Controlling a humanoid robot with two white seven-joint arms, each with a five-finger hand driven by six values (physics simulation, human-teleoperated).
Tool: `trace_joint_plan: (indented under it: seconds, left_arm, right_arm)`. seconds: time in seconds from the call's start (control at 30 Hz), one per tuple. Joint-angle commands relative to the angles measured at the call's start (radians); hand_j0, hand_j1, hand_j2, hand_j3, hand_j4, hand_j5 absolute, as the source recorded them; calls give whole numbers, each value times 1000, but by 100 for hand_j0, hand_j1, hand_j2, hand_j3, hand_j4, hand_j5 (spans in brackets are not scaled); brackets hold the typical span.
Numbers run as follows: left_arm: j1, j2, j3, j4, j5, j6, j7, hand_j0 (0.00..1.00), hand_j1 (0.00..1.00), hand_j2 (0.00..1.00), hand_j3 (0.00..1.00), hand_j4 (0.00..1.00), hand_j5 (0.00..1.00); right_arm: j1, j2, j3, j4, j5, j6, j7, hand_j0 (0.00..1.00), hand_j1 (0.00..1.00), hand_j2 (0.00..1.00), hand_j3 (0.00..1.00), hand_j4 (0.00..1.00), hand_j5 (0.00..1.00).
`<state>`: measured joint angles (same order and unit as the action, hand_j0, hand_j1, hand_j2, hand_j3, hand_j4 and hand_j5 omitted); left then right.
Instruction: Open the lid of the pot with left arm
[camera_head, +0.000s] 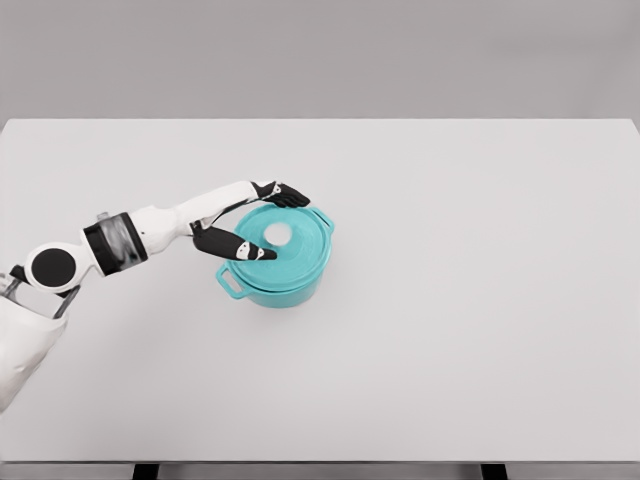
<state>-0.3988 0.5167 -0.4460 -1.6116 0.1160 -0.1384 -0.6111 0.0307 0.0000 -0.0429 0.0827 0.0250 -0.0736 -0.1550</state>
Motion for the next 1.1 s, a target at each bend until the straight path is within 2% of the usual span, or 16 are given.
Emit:
trace_joint_plan:
  seconds: [0.0, 0.27, 0.43, 0.6, 0.67, 0.77, 0.9, 1.07]
  left_arm:
    - [0, -1, 1, -1, -6, -1, 0, 79, 79, 79, 79, 79, 79]
    - [20, -7, 4, -16, -47, -18, 0, 78, 78, 78, 78, 78, 78]
    - [20, -15, 10, -13, -50, -32, 0, 73, 73, 73, 73, 73, 73]
    - [20, -14, 15, -11, -52, -32, 0, 73, 73, 73, 73, 73, 73]
    - [23, -15, 19, -14, -94, -32, 0, 73, 73, 73, 73, 73, 73]
    - [23, -15, 27, -14, -99, -33, 0, 72, 72, 72, 72, 72, 72]
    - [32, -44, 58, -13, -162, -58, 0, 71, 71, 71, 71, 71, 71]
    - [40, -58, 69, -13, -177, -59, 0, 71, 71, 71, 71, 71, 71]
  right_arm:
    - [0, 0, 0, 0, 0, 0, 0, 100, 100, 100, 100, 100, 100]
    - [0, 0, 0, 0, 0, 0, 0, 100, 100, 100, 100, 100, 100]
    - [0, 0, 0, 0, 0, 0, 0, 100, 100, 100, 100, 100, 100]
    - [0, 0, 0, 0, 0, 0, 0, 100, 100, 100, 100, 100, 100]
    - [0, 0, 0, 0, 0, 0, 0, 100, 100, 100, 100, 100, 100]
    - [0, 0, 0, 0, 0, 0, 0, 100, 100, 100, 100, 100, 100]
    - [0, 0, 0, 0, 0, 0, 0, 100, 100, 100, 100, 100, 100]
    - [0, 0, 0, 0, 0, 0, 0, 100, 100, 100, 100, 100, 100]
